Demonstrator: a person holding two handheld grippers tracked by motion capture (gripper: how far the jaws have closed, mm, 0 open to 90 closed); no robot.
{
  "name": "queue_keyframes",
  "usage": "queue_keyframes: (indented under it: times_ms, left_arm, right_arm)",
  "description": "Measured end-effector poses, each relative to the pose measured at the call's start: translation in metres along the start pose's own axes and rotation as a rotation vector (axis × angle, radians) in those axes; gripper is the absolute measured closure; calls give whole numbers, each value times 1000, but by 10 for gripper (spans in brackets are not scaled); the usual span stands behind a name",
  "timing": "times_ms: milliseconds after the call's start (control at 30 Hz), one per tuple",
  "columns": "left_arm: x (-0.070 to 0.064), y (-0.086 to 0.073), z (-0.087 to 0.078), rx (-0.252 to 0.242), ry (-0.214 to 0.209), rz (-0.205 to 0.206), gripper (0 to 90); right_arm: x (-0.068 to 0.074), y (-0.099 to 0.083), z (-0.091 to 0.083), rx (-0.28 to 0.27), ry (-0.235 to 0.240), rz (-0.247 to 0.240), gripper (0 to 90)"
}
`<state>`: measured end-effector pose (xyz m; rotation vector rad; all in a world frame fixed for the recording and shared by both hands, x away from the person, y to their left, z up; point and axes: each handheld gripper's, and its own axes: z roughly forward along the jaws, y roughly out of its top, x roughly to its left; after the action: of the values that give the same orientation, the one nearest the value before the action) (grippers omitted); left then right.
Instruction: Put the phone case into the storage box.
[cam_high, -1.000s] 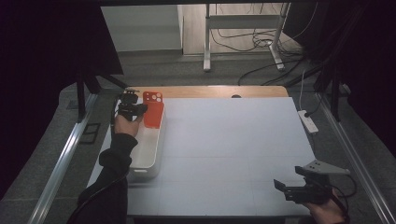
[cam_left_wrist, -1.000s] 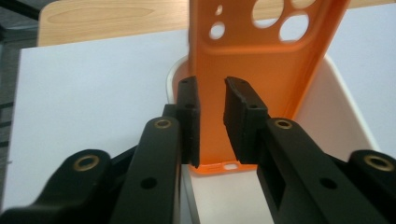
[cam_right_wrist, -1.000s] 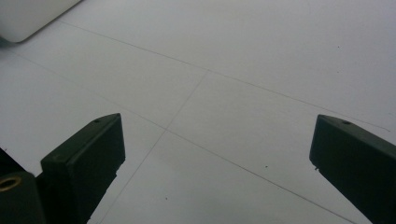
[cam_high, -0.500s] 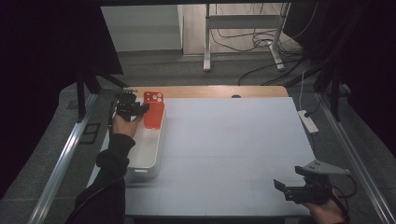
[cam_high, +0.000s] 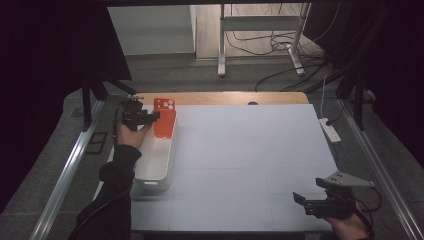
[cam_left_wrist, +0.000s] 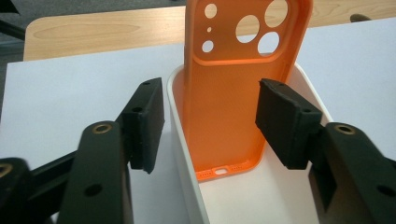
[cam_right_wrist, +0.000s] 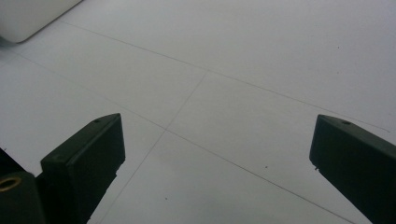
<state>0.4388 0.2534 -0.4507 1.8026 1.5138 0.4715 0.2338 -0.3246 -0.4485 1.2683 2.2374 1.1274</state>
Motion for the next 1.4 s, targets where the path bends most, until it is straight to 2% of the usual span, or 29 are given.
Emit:
queue_keyframes:
  times_ms: [233,433,733,1100,1400]
  left_arm:
    - [0,-1,-5,-18,-46,-12,333]
    - [-1,-3,-8,-24,-56,-4,258]
    - [-4,-6,-14,-27,-104,24,144]
    - [-8,-12,-20,-15,-166,65,68]
    - [-12,-15,-25,-9,-185,91,29]
  right_arm:
    - [0,0,0,2,0,-2,38]
    - [0,0,0,1,-1,-2,38]
    - [0,0,0,2,1,-2,38]
    - [0,0,1,4,1,-4,38]
    - [0,0,1,3,1,-5,38]
